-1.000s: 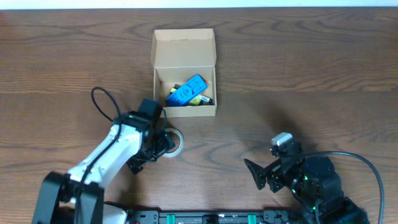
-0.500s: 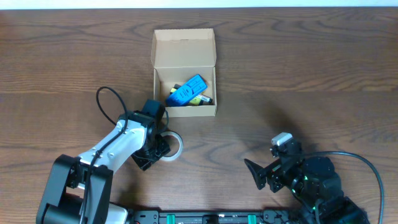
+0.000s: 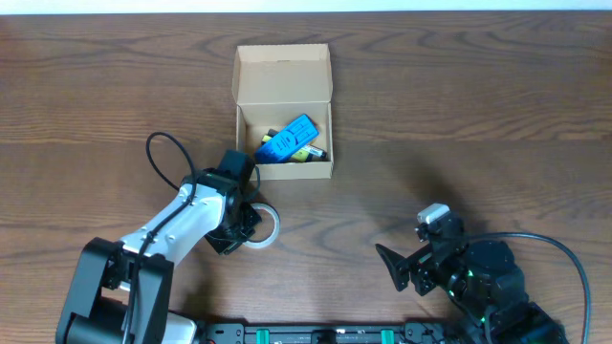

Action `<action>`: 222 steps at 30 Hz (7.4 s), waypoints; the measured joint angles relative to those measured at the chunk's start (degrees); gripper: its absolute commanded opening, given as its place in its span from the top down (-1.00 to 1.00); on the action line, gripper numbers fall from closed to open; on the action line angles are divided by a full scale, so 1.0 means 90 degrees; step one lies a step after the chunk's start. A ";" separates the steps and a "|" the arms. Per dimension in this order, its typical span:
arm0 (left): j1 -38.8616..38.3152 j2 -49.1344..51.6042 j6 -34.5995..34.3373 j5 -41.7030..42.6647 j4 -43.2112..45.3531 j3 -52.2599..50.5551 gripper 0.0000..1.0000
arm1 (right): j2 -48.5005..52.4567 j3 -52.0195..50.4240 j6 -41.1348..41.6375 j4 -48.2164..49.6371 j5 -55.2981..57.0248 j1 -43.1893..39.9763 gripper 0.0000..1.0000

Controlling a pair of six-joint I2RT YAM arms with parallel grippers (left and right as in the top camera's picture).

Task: Pack container
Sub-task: 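Move the left gripper to the clear tape roll and grasp its rim, then carry the clear tape roll over the box and release it inside, then raise both grippers to the box's lid flaps on either side, then push the lid flaps over the box with both grippers to close it, then press down on the closed lid with the right gripper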

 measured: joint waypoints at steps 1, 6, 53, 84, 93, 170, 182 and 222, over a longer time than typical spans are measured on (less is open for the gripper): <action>0.0000 -0.0002 -0.0005 0.0000 0.0000 0.0002 0.89 | -0.0002 0.0002 0.0000 0.0000 0.0000 0.0000 -0.98; 0.0002 0.0000 -0.0002 0.0010 -0.0070 0.0012 0.89 | 0.0000 0.0000 0.0000 0.0000 0.0000 0.0000 -0.99; 0.0338 0.1430 0.3174 -0.0481 -0.1124 0.4809 0.65 | 0.0000 0.0000 0.0000 0.0000 0.0000 0.0000 -0.99; 0.0372 0.0981 0.3415 -0.0238 -0.2346 0.6144 -0.92 | 0.0078 0.0085 0.0104 0.0022 0.0338 0.0000 -0.99; 0.1222 0.0981 0.3441 0.0525 -0.2191 0.6144 -0.70 | 0.2552 0.2467 0.0532 -0.0141 0.0311 -0.0265 -0.60; 0.2764 0.4852 0.2229 0.5695 0.2720 0.6144 0.89 | 1.2645 0.6657 0.3480 0.6625 -0.4039 -0.1593 0.97; 0.2803 0.4852 0.2662 0.6382 0.2152 0.6331 0.90 | 1.2628 0.7108 0.3079 0.6438 -0.4568 -0.1593 0.97; 0.2293 0.4852 0.5622 0.2380 -0.5238 0.9765 0.90 | 0.9962 0.7118 0.0257 0.0253 -0.1362 0.0398 0.97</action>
